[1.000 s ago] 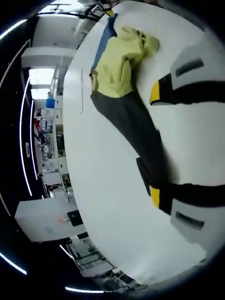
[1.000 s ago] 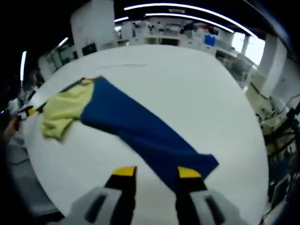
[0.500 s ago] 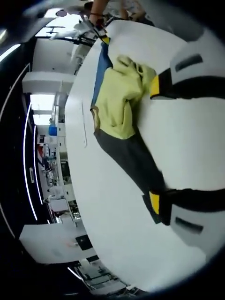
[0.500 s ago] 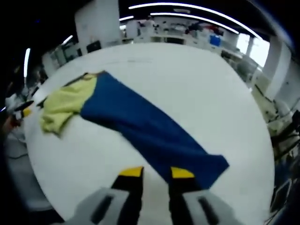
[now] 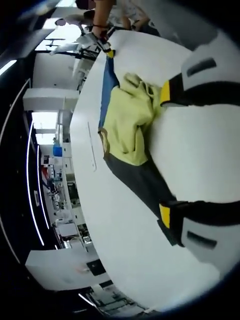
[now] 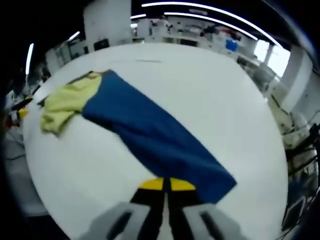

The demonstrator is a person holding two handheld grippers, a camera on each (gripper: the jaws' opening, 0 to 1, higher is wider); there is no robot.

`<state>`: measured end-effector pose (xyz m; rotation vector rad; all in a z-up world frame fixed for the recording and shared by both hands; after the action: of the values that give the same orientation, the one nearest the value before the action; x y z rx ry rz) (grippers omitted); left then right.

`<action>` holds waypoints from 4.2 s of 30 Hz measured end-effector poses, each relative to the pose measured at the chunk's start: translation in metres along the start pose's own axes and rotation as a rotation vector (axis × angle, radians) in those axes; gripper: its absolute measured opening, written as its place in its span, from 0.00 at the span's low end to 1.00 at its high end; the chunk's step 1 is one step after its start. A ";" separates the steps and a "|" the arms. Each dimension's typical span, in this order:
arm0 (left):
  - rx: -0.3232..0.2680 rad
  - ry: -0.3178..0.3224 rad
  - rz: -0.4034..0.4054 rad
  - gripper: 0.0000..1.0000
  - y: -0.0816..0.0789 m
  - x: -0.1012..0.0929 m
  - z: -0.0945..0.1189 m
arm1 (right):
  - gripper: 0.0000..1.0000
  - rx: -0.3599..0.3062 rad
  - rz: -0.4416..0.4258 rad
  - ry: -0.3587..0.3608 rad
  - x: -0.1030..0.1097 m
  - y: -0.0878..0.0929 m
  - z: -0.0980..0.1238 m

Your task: Fold the garment on the visible template until the final outline fits inside the template.

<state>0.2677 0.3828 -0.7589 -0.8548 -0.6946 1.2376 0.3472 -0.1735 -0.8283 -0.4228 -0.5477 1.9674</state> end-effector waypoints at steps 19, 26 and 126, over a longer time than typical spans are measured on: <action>0.024 0.058 -0.025 0.76 0.001 -0.034 0.003 | 0.26 -0.065 -0.069 -0.063 0.011 -0.010 0.012; 0.025 0.093 -0.026 0.73 0.000 -0.047 -0.005 | 0.41 -0.210 -0.104 -0.265 0.061 -0.051 0.018; 0.022 0.156 0.121 0.00 -0.056 -0.095 -0.153 | 0.00 -0.252 -0.096 -0.441 0.203 -0.182 -0.086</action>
<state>0.4051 0.2568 -0.7907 -0.9754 -0.5097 1.2683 0.4392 0.0974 -0.8124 -0.1070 -1.0833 1.9097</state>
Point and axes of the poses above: the point that each gripper's makers call its tool centre point, and the gripper's own axes: z roughly backward along the fingers, x roughly to its left, y roughly out of its underside, the point moved 2 cm from there along z, roughly backward along the fingers, and after that the axes turned 2 degrees about z, right-handed, at the moved point
